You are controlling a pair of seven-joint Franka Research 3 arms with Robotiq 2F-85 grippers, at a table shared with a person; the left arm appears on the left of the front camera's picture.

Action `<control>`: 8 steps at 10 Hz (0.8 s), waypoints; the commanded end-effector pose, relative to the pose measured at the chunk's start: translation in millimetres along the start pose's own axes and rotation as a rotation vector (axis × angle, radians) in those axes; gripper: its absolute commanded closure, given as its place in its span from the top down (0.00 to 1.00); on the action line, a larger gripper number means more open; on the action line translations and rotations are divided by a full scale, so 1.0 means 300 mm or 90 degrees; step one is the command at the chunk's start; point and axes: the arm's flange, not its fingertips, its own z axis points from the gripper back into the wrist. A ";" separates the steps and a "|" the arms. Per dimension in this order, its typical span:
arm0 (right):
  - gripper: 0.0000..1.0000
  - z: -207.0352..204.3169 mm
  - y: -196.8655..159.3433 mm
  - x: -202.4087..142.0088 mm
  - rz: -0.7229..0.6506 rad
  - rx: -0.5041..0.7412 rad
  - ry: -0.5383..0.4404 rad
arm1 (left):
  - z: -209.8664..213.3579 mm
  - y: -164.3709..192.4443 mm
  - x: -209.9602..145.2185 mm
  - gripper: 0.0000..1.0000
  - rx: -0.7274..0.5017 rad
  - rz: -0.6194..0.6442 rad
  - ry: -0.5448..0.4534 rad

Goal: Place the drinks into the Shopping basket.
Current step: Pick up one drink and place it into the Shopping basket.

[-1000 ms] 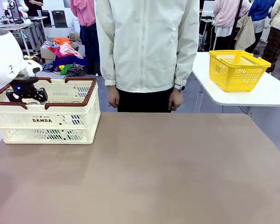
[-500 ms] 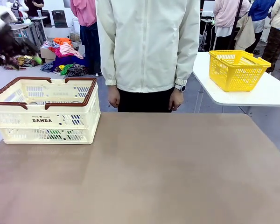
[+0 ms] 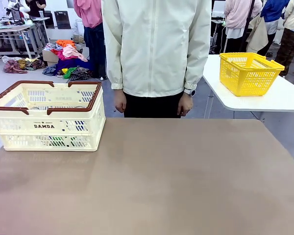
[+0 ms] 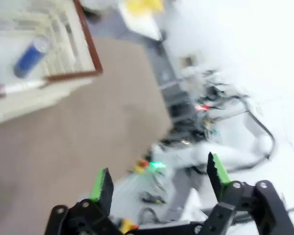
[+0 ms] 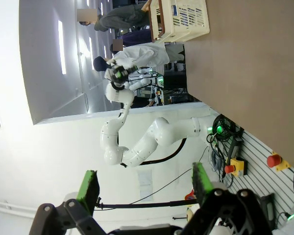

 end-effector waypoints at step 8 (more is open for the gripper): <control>1.00 0.001 0.019 -0.003 -0.009 0.005 -0.001 | 0.000 0.000 0.000 1.00 0.000 0.000 0.000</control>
